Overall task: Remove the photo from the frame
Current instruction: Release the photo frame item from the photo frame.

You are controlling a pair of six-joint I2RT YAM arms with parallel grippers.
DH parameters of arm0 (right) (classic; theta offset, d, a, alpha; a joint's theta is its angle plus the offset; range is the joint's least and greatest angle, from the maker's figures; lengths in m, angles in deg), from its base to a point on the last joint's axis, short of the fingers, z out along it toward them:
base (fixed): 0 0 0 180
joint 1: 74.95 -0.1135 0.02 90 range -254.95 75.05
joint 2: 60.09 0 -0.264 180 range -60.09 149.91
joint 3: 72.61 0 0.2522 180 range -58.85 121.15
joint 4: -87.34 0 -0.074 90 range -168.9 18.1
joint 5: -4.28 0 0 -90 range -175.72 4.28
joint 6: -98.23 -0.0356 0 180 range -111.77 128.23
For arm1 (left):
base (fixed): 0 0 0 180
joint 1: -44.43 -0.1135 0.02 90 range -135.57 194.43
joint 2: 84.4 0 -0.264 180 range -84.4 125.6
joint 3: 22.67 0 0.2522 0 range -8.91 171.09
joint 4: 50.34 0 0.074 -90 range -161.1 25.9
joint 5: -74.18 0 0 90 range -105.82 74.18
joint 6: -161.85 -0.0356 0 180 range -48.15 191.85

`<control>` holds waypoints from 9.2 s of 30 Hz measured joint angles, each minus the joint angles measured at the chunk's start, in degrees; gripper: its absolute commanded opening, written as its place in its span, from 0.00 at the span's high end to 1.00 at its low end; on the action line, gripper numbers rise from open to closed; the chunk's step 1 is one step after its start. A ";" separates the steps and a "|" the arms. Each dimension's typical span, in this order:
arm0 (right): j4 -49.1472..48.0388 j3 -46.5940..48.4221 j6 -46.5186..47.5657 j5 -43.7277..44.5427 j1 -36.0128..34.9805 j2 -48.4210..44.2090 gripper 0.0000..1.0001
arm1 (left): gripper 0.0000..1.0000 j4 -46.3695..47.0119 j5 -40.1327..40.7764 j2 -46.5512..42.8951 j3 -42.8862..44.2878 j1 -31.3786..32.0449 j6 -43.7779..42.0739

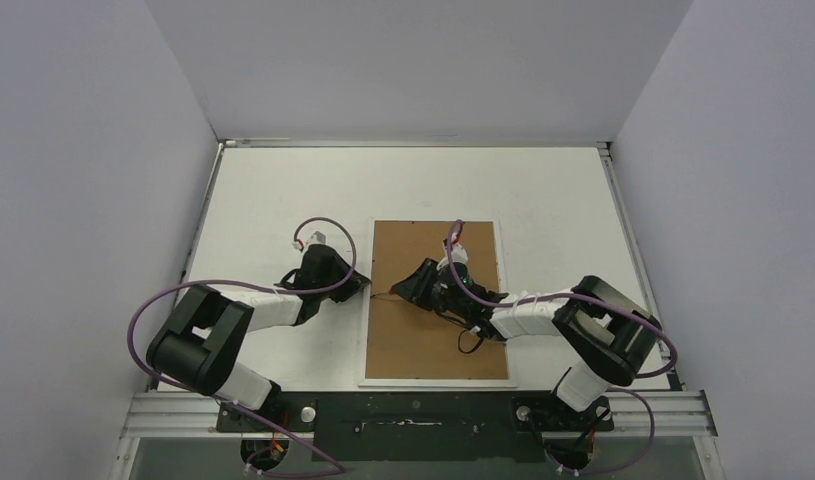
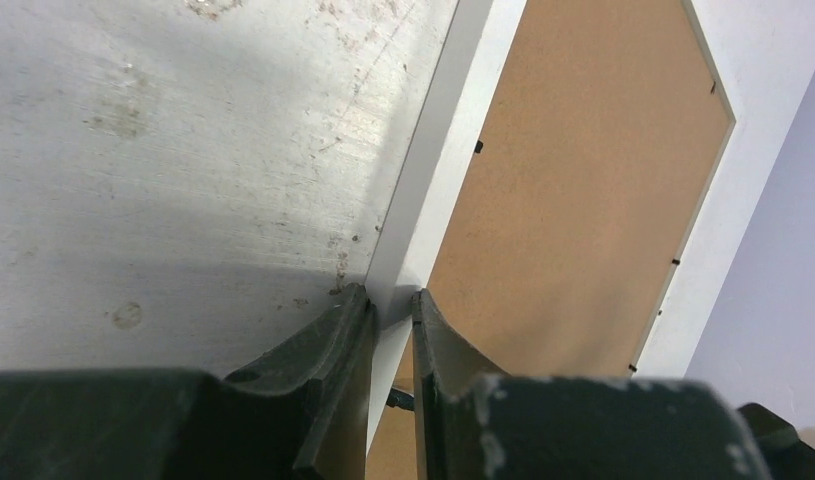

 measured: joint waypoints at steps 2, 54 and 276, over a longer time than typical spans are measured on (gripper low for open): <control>5.55 3.13 1.73 1.68 -1.27 -0.74 1.00 | 1.00 0.20 0.94 -0.33 -0.35 0.04 0.46; 48.37 27.76 17.07 19.12 -15.52 -6.62 1.00 | 1.00 2.01 3.43 -6.67 -7.02 2.86 6.73; 58.95 40.26 38.60 13.22 1.84 -2.45 1.00 | 0.68 -12.79 -8.37 -9.97 -0.35 -1.14 -24.61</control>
